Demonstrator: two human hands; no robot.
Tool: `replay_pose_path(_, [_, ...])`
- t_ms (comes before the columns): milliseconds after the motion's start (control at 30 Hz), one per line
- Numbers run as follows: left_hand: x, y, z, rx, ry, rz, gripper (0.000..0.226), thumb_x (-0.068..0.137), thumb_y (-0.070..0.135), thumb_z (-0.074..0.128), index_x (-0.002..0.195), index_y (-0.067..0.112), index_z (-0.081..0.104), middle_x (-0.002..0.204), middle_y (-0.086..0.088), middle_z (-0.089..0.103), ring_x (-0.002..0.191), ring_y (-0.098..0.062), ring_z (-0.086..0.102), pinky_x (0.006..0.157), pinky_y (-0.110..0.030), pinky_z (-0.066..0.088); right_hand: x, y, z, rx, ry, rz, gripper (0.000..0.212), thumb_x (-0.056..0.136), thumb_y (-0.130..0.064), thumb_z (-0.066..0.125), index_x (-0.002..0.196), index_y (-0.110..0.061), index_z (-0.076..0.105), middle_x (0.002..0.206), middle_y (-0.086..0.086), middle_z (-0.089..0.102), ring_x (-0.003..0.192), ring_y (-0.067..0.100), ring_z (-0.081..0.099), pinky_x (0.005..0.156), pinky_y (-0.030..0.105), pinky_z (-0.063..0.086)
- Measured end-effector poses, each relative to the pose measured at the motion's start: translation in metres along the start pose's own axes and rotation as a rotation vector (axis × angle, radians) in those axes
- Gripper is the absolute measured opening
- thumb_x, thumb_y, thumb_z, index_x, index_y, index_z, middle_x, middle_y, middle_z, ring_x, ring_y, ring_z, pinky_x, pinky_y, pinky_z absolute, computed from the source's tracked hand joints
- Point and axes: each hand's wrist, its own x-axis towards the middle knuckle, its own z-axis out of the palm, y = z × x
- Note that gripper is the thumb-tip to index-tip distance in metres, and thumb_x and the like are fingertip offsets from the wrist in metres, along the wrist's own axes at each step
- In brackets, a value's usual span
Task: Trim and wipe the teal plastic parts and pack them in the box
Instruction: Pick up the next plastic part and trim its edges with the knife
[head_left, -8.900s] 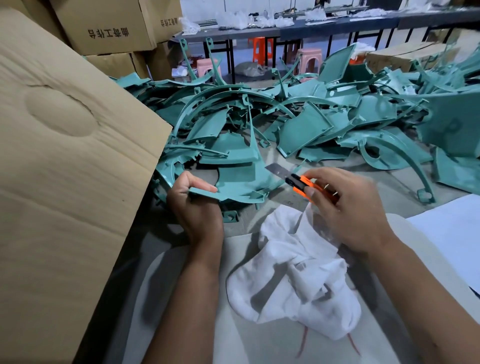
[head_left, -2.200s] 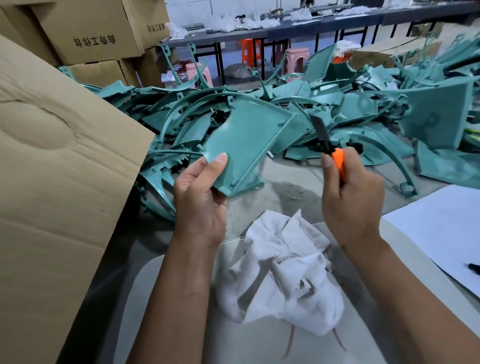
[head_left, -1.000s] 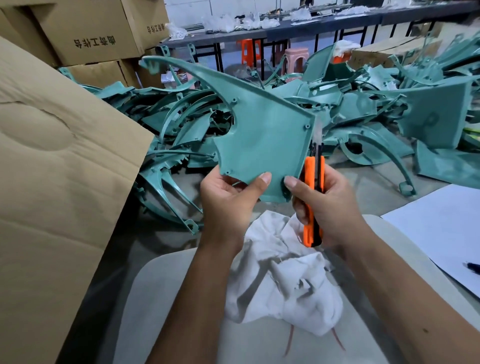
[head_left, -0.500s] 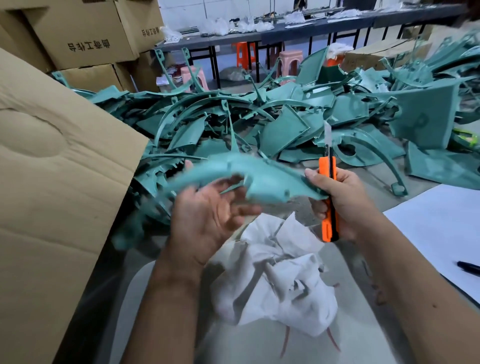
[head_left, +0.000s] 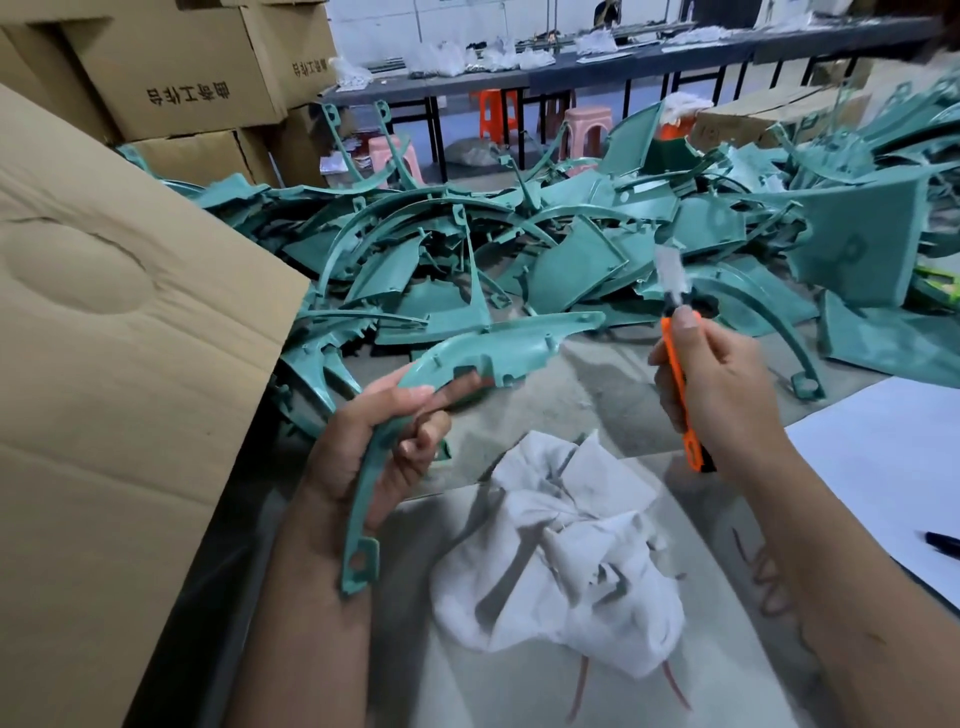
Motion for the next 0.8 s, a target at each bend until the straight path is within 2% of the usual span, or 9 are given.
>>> replay_pose_path(133, [0.000,0.000,-0.004,-0.018,-0.032,0.014,0.054,0.079,0.005,0.060,0.132,-0.004,0.056,0.120,-0.025,0.067,0.049,-0.005,0.049,0.040,-0.010,0.041,-0.004,0.003,0.006,-0.298,-0.098,-0.194,0.049,0.108,-0.050,0.046,0.071,-0.021,0.059,0.050,-0.005,0.051,0.045,0.012,0.043,0.052,0.030,0.034])
replay_pose_path(267, [-0.002,0.002,-0.007,0.009,-0.144,-0.013,0.056,0.068,0.012,0.082,0.122,0.002,0.071,0.108,-0.019,0.070,0.049,-0.006,0.051,0.042,-0.009,0.043,0.000,0.005,0.002,-0.468,-0.032,-0.208,0.050,0.109,-0.045,0.045,0.069,-0.019,0.058,0.054,-0.003,0.056,0.050,0.018,0.050,0.053,0.035,0.039])
replay_pose_path(367, [-0.003,0.003,-0.004,-0.045,-0.180,-0.023,0.053,0.071,0.010,0.081,0.122,0.000,0.070,0.106,-0.018,0.070,0.053,-0.008,0.056,0.045,-0.012,0.049,0.000,0.005,0.002,-0.563,0.014,-0.187,0.054,0.108,-0.048,0.045,0.070,-0.013,0.058,0.056,0.003,0.057,0.053,0.025,0.054,0.052,0.036,0.039])
replay_pose_path(500, [-0.002,0.000,-0.001,0.010,-0.009,0.005,0.052,0.069,0.007,0.074,0.121,0.000,0.071,0.117,-0.023,0.070,0.058,-0.012,0.062,0.047,-0.015,0.054,0.000,0.006,0.001,-0.599,0.169,-0.200,0.060,0.107,-0.050,0.038,0.075,-0.005,0.060,0.065,0.011,0.062,0.063,0.031,0.058,0.061,0.042,0.046])
replay_pose_path(600, [-0.001,-0.002,0.004,0.048,0.052,0.016,0.053,0.077,0.007,0.061,0.129,-0.001,0.064,0.121,-0.026,0.069,0.061,-0.013,0.063,0.048,-0.015,0.055,-0.003,0.004,0.004,-0.603,0.115,-0.246,0.059,0.108,-0.051,0.038,0.075,-0.007,0.060,0.062,0.007,0.060,0.061,0.027,0.057,0.060,0.040,0.046])
replay_pose_path(700, [-0.001,-0.002,0.005,-0.004,0.057,0.022,0.059,0.075,0.007,0.063,0.133,-0.002,0.058,0.119,-0.026,0.069,0.061,-0.014,0.064,0.049,-0.016,0.056,-0.006,0.003,0.012,-0.631,0.026,-0.263,0.057,0.108,-0.050,0.040,0.075,-0.007,0.057,0.061,0.007,0.059,0.058,0.027,0.056,0.057,0.042,0.045])
replay_pose_path(800, [-0.002,-0.001,0.003,-0.042,0.052,0.020,0.063,0.074,0.007,0.063,0.136,-0.003,0.056,0.116,-0.026,0.070,0.063,-0.015,0.065,0.050,-0.017,0.056,-0.007,0.003,0.016,-0.613,0.027,-0.259,0.056,0.108,-0.049,0.041,0.075,-0.006,0.056,0.061,0.009,0.060,0.058,0.028,0.056,0.058,0.042,0.044])
